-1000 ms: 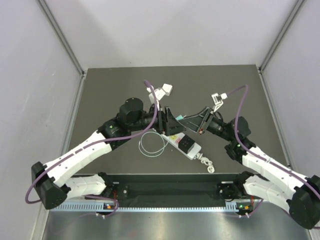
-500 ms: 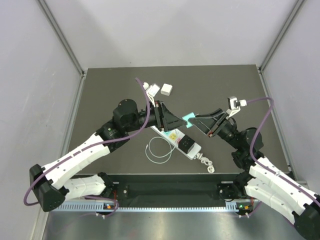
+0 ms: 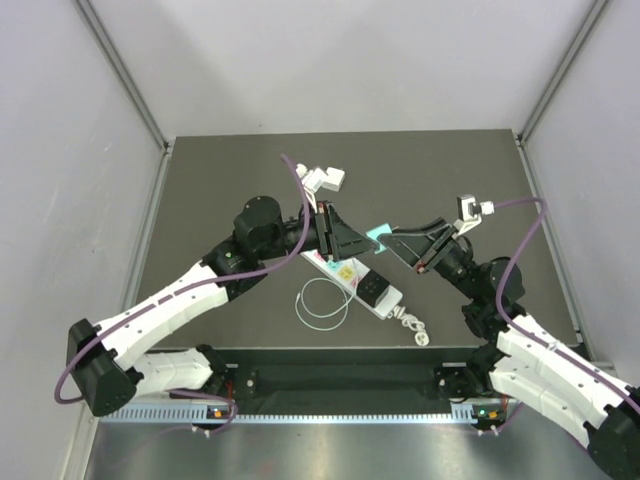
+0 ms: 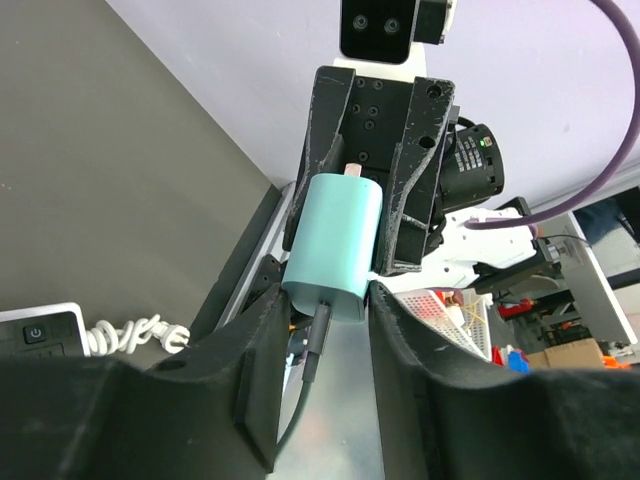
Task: Insert the plug
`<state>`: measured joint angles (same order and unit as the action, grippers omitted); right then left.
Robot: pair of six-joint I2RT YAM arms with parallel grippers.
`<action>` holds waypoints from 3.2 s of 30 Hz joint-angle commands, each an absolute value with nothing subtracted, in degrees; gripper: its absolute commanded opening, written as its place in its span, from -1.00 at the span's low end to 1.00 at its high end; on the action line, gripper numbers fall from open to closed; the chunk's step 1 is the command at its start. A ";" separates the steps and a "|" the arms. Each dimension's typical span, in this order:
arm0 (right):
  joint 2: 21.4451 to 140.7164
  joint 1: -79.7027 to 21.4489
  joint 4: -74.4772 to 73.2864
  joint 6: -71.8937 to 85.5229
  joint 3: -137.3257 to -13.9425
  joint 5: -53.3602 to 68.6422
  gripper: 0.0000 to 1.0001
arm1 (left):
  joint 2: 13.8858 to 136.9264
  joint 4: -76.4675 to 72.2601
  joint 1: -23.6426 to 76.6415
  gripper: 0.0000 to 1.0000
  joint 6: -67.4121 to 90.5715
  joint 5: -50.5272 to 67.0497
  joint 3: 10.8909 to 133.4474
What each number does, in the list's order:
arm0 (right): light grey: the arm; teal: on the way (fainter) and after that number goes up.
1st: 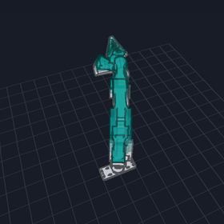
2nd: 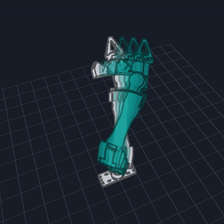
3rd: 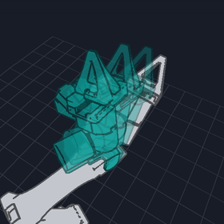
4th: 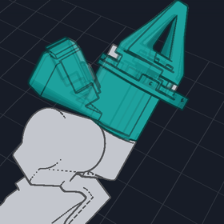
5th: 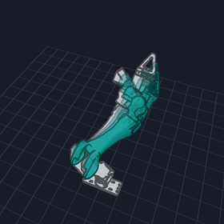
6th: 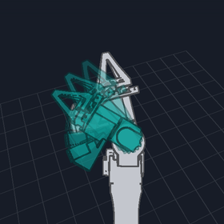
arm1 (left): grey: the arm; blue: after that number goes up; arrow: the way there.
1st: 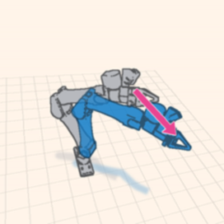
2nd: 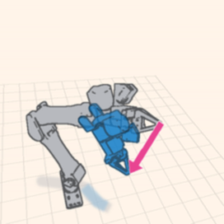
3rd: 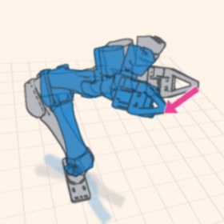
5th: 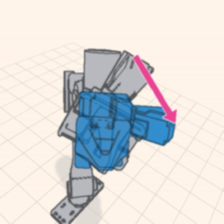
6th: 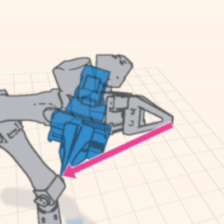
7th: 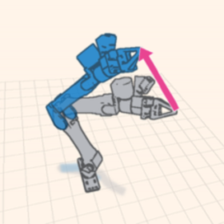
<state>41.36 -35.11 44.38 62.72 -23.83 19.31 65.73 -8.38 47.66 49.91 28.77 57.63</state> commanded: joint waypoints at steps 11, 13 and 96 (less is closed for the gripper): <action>39.03 -35.16 41.26 60.74 -25.04 17.93 -0.25 | 65.31 -13.72 47.46 -1.00 50.45 24.18 55.90; 37.19 -35.16 37.64 59.68 -25.49 17.06 0.09 | 64.60 -9.69 47.46 -1.00 48.44 22.95 56.51; 33.84 -35.07 -43.95 48.95 -48.52 -24.08 0.99 | 107.22 72.87 37.18 -1.00 89.38 5.97 95.02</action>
